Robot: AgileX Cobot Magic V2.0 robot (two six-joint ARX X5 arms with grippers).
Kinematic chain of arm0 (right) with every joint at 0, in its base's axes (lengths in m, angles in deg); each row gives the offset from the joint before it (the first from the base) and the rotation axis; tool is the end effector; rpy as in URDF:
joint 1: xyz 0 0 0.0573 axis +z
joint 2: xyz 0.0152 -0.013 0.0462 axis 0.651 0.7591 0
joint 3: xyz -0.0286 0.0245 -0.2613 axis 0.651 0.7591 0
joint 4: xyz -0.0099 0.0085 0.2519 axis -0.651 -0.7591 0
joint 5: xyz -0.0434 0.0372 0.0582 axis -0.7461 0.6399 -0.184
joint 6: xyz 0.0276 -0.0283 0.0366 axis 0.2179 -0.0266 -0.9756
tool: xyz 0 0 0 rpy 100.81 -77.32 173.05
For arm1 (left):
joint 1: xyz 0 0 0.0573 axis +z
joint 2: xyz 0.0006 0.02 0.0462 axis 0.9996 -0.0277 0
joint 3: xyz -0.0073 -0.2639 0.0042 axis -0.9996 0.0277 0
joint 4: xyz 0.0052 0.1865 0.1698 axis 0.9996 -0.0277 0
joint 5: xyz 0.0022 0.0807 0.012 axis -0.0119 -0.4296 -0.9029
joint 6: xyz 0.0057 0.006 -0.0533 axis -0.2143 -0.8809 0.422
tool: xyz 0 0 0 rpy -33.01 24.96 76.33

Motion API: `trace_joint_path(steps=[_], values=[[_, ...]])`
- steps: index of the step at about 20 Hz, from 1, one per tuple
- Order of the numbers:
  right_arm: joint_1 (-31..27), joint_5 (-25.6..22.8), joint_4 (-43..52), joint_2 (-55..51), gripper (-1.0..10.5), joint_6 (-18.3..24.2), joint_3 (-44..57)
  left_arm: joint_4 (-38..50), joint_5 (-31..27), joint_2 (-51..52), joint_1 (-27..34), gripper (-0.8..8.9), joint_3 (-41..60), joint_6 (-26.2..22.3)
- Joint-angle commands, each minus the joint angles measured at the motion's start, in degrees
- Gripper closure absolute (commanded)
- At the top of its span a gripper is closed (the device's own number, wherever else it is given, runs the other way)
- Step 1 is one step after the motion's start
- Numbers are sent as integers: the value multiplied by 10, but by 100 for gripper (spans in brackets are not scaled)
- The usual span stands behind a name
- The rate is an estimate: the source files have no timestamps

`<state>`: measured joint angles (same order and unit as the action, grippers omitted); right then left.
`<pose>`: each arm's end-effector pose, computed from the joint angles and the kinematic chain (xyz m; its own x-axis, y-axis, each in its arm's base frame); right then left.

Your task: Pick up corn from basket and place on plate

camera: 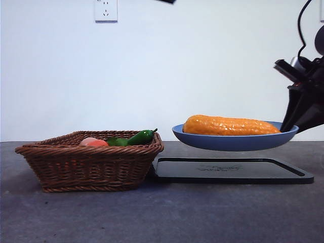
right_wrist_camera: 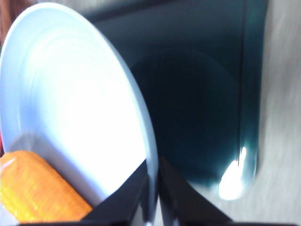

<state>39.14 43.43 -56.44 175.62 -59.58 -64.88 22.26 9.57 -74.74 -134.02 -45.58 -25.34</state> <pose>0.3143 0.0091 0.2064 0.3350 0.5856 -0.7381 0.0032 0.7827 0.6224 0.1889 -0.2075 0.3659 0.3031 -0.8105 -0.5012 0.8591 0.4600 -0.2243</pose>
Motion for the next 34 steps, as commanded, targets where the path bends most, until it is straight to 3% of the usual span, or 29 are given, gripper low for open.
trace_joint_path(steps=[1, 7, 12, 19, 23, 25, 29, 34], values=[[1, 6, 2, 51, 945, -12, -42, -3, 1, 14, -4, 474, -14, 10], [2, 6, 16, 143, 945, -14, -90, -4, 1, 43, -4, 474, -14, 18], [1, 6, 27, 156, 945, -7, -90, -4, 1, 45, -4, 474, -14, 23], [10, -40, 33, 156, 944, -7, -90, -4, 1, 45, -4, 475, -14, 27], [10, -38, 29, 156, 762, -7, -90, -4, 1, 45, -4, 475, -14, 27], [9, -37, 28, 153, 743, -7, -90, -4, 0, 45, -4, 475, -14, 27], [-3, -39, 14, 107, 743, 4, -91, -4, 0, 45, -4, 475, -14, 27], [-8, -39, -45, -35, 743, 31, -91, -5, 0, 45, 3, 475, -14, 24]])
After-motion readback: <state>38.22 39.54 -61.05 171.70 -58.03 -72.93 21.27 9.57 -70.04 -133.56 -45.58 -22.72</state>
